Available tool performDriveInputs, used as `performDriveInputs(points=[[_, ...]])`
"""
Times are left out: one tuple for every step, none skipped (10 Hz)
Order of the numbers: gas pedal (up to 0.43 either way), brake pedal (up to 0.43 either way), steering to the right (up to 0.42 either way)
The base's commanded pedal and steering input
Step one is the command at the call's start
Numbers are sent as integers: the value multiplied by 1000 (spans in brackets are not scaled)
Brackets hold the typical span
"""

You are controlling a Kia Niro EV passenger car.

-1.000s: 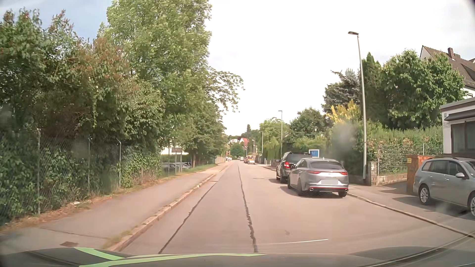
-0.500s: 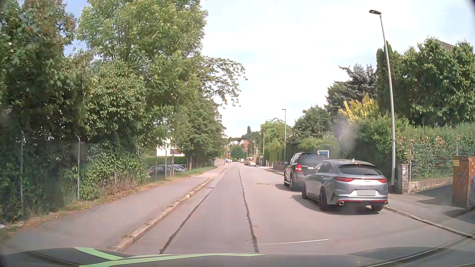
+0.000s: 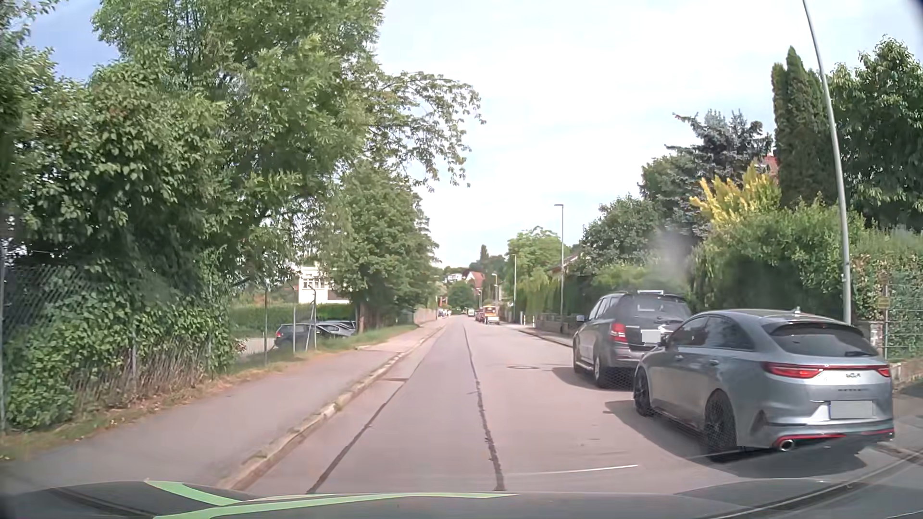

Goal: Follow the waypoints while adhering to traffic rules and regulations

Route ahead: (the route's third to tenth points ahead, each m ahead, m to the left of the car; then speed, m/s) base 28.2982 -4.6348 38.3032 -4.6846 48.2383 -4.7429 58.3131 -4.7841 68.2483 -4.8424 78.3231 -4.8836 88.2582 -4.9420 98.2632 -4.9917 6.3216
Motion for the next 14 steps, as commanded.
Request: performDriveInputs(points=[[67, 0, -1], [67, 0, 0], [79, 0, 1], [79, 0, 2], [79, 0, 3], [79, 0, 5], [87, 0, 6], [87, 0, 6], [87, 0, 6], [87, 0, 6], [87, 0, 6], [87, 0, 6], [87, 0, 6], [87, 0, 6]])
